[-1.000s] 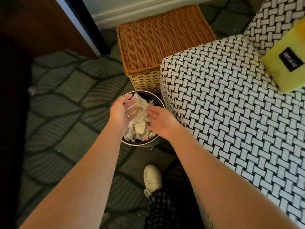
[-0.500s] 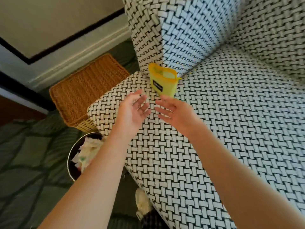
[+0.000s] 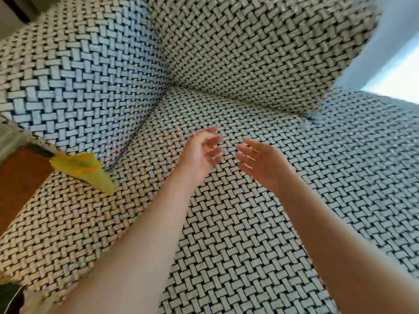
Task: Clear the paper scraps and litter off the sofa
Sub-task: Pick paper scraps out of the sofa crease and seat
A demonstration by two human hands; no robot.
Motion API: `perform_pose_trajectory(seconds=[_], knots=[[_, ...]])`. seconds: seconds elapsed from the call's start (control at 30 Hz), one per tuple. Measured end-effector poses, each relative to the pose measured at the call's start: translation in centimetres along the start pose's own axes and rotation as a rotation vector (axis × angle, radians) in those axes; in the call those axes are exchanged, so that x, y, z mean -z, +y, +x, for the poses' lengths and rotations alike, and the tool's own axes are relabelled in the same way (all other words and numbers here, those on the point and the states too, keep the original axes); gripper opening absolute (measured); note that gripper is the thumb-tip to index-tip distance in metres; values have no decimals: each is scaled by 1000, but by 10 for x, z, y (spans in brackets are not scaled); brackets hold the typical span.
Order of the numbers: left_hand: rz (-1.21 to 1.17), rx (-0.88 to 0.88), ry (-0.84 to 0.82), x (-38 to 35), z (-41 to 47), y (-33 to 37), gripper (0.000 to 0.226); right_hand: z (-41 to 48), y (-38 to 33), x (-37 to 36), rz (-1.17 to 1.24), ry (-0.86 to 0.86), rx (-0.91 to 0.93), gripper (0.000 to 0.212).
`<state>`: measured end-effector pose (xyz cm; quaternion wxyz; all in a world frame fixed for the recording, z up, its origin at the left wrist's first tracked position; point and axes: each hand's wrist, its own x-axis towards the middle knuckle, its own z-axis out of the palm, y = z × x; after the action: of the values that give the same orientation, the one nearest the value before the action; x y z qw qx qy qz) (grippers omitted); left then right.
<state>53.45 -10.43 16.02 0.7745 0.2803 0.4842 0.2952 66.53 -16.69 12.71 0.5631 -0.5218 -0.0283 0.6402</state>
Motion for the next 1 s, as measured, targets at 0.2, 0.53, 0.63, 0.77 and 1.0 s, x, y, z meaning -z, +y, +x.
perform_pose_trajectory(seconds=[0.2, 0.53, 0.63, 0.77, 1.0], knots=[[97, 73, -89, -81, 31, -19, 23, -9, -50, 55, 90, 128, 86, 19], [425, 72, -12, -162, 93, -38, 21, 14, -112, 124, -7, 444, 126, 22], [613, 23, -41, -176, 118, -45, 18, 29, -126, 138, -168, 566, 133, 24], [1013, -153, -84, -188, 145, -55, 30, 57, -132, 148, -414, 632, 176, 28], [1509, -356, -203, -191, 168, -70, 39, 102, -138, 139, -1037, 635, 208, 30]])
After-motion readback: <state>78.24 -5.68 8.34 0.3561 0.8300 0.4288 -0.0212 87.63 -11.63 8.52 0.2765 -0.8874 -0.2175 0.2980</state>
